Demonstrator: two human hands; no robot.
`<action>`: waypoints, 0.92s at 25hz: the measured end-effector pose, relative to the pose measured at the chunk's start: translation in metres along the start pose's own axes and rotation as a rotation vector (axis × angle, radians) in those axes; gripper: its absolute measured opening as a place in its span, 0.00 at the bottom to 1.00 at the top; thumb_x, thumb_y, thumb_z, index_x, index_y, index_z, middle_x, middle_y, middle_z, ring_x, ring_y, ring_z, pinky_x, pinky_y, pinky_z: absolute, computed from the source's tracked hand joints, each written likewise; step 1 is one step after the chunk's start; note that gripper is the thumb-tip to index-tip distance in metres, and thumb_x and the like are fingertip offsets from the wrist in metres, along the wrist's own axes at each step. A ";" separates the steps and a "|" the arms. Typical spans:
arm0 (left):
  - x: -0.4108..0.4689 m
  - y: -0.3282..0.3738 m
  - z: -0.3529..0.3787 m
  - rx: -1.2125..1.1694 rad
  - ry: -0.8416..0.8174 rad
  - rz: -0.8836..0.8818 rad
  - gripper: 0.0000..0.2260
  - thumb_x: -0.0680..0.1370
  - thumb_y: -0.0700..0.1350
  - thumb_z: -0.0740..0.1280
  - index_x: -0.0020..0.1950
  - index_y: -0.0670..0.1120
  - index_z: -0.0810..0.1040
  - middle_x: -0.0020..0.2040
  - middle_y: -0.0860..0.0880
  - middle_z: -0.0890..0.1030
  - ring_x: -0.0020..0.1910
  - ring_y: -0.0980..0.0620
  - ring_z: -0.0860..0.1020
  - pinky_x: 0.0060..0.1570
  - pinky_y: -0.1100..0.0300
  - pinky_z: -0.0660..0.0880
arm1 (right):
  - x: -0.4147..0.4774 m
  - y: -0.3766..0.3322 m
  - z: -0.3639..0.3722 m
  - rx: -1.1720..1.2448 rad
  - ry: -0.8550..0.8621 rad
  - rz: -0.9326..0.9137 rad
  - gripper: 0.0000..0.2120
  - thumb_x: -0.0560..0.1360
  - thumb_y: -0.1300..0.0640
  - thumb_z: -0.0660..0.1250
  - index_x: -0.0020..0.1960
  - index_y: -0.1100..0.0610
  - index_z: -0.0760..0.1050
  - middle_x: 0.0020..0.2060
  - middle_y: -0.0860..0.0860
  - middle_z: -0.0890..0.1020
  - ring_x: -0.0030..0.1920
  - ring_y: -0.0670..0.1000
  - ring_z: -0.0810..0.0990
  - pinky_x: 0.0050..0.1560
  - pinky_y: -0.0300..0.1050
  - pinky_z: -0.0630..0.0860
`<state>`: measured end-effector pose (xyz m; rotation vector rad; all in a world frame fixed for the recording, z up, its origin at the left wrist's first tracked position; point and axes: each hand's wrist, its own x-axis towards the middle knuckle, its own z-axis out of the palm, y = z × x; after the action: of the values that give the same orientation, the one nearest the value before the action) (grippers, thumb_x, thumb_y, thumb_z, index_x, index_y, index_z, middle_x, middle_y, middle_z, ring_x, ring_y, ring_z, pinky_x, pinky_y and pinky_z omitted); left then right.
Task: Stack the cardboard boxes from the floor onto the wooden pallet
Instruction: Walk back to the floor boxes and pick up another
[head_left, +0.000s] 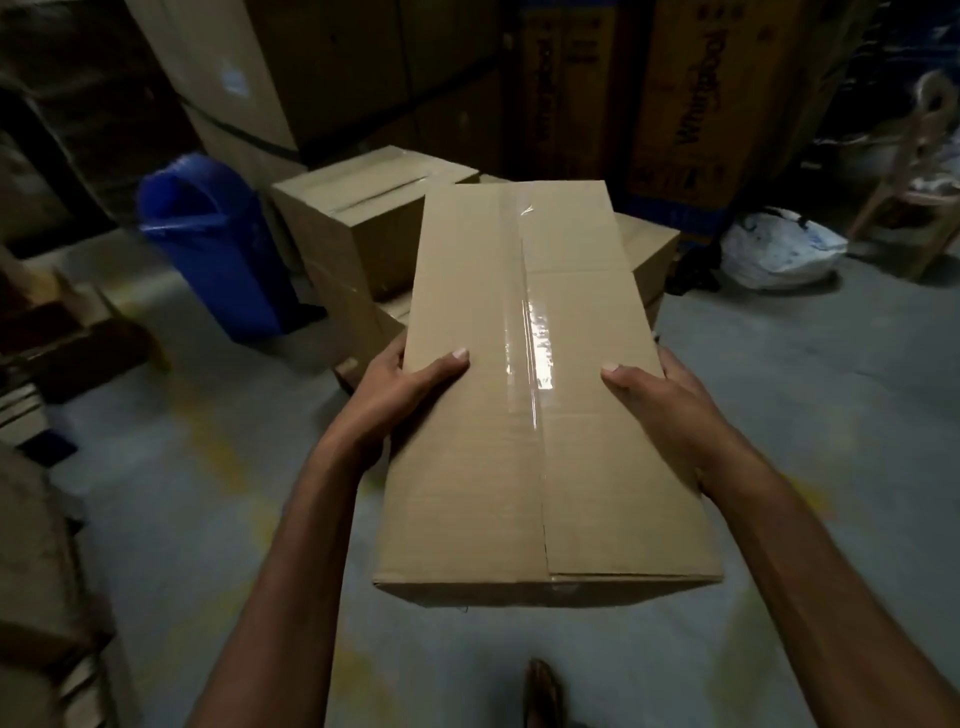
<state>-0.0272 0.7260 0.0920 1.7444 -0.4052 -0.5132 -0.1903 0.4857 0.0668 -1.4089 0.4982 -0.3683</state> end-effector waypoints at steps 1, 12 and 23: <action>0.021 0.004 -0.012 0.011 0.020 0.030 0.28 0.74 0.58 0.76 0.72 0.59 0.71 0.57 0.61 0.80 0.51 0.63 0.82 0.45 0.67 0.77 | 0.022 -0.002 0.014 0.012 -0.001 -0.026 0.13 0.80 0.58 0.69 0.63 0.47 0.76 0.49 0.46 0.87 0.46 0.44 0.87 0.40 0.37 0.81; 0.231 0.017 -0.130 0.019 0.016 0.123 0.25 0.79 0.49 0.71 0.73 0.62 0.65 0.54 0.65 0.74 0.49 0.65 0.78 0.41 0.71 0.74 | 0.227 -0.003 0.141 -0.005 0.073 -0.105 0.37 0.69 0.38 0.77 0.75 0.40 0.69 0.65 0.44 0.81 0.64 0.48 0.81 0.68 0.58 0.77; 0.434 -0.007 -0.262 0.087 -0.236 0.107 0.31 0.74 0.49 0.78 0.75 0.53 0.71 0.60 0.57 0.81 0.55 0.59 0.82 0.54 0.62 0.80 | 0.354 0.010 0.275 0.104 0.352 -0.025 0.25 0.76 0.62 0.74 0.71 0.53 0.73 0.55 0.51 0.87 0.52 0.51 0.87 0.48 0.45 0.85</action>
<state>0.4801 0.7137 0.0816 1.7399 -0.6939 -0.6346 0.2545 0.5317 0.0412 -1.2546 0.7370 -0.6597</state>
